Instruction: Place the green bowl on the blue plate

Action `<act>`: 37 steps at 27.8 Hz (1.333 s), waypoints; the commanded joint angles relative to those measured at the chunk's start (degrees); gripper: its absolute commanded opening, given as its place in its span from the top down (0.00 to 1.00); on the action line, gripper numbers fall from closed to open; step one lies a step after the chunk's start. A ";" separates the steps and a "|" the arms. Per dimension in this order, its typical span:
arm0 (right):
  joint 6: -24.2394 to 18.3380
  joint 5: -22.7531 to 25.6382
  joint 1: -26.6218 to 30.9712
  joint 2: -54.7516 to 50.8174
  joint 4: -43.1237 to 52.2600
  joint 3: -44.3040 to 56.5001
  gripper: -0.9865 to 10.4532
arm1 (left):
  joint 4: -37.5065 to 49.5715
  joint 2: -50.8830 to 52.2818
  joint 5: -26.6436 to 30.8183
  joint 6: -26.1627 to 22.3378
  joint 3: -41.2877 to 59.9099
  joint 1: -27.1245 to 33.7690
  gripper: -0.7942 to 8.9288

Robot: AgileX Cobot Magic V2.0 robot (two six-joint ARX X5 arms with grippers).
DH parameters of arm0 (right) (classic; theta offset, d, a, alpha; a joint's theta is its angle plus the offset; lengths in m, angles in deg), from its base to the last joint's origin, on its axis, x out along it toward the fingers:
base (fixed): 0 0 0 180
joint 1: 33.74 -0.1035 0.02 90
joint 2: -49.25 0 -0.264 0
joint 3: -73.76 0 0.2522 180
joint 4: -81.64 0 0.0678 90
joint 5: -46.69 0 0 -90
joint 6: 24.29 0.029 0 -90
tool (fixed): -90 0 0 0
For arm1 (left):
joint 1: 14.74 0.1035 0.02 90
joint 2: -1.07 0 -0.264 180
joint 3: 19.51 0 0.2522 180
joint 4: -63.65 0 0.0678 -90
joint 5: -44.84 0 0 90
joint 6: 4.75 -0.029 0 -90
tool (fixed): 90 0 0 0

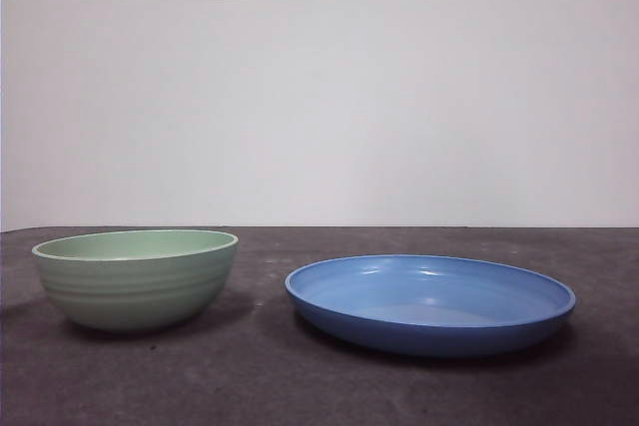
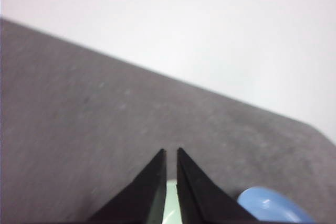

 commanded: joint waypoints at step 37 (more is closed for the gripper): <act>-1.92 -19.56 -4.87 25.90 -6.12 -25.53 0.47 | -12.11 -40.24 -23.43 -6.97 -34.51 -2.10 0.54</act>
